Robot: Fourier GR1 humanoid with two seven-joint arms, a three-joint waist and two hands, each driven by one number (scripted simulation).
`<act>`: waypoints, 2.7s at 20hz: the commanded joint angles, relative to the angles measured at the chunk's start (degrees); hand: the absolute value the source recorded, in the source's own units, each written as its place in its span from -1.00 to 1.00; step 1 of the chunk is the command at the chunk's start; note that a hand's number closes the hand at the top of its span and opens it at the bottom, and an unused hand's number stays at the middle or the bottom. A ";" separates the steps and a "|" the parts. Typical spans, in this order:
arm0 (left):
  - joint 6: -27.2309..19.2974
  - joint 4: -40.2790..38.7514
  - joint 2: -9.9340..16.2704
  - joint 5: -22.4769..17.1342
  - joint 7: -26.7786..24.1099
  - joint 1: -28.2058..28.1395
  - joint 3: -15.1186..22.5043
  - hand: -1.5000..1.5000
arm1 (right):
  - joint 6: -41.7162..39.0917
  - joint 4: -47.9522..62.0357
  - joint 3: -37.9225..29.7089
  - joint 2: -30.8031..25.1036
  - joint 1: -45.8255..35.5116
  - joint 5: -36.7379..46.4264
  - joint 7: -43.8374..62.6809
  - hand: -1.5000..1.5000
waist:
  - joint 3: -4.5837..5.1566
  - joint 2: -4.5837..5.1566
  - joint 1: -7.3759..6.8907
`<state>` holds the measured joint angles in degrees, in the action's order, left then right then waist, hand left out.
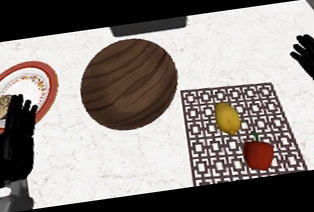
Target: Pick the lemon from the placemat and place it in the bowl
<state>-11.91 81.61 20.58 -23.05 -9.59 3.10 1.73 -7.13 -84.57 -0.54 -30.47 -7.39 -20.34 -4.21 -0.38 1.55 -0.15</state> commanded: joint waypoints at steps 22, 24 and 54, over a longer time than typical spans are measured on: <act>-9.26 8.57 4.61 19.08 17.09 9.74 10.47 0.00 | -26.25 28.39 4.72 -10.72 -13.50 19.10 -41.59 -1.00 | 0.19 -1.32 -1.79; -7.19 7.57 6.56 18.21 18.13 11.68 8.58 0.00 | -23.62 27.46 7.28 -11.48 -15.18 22.78 -39.26 -1.00 | 0.27 -1.35 -1.34; -3.42 5.15 -1.38 24.73 17.90 11.81 3.71 0.00 | -24.05 22.62 23.21 3.10 -22.04 55.18 -17.91 -1.00 | 0.37 -1.48 -0.02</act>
<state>-16.23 89.16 21.29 0.71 8.42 13.07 6.33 -31.29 -65.35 23.79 -29.11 -28.42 30.97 -21.18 -0.01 0.02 -0.21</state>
